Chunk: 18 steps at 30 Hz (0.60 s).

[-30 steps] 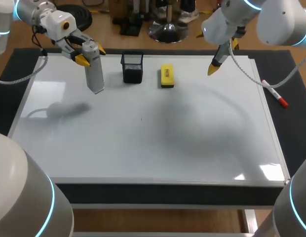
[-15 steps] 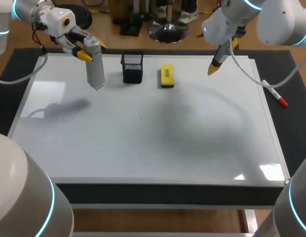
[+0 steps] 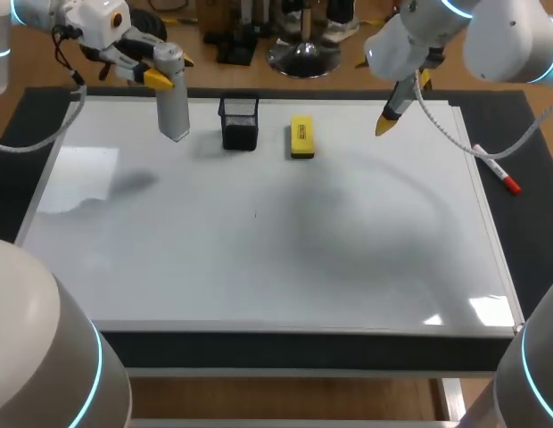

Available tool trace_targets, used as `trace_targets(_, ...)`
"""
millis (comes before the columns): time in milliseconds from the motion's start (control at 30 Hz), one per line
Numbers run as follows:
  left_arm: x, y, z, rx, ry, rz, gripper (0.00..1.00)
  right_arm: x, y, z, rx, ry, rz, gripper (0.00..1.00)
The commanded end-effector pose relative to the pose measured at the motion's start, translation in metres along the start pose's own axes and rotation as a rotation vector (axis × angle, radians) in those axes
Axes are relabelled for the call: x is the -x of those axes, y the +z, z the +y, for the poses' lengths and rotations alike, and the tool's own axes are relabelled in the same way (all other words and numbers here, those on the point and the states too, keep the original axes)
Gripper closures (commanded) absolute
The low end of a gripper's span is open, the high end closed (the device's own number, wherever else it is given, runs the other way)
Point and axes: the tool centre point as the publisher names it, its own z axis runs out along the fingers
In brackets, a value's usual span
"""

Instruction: Pick up the inspection probe, press it on each red-marked spot on the whiteboard one by one, put down the probe, pick up the eraser, and wipe off all the red marks.

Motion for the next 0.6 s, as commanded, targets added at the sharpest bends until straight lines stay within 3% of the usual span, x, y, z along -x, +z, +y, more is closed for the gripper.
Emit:
trace_targets(33, 0.002, 0.010, -0.014, 0.037, -0.003, -0.168, 1.00, 0.000, 0.000, 0.000, -0.004, -0.001, 0.003, 0.00)
trace_targets(600, 0.049, 0.022, -0.036, 0.031, 0.011, -0.306, 1.00, 0.000, 0.000, 0.000, -0.004, -0.001, 0.003, 0.00)
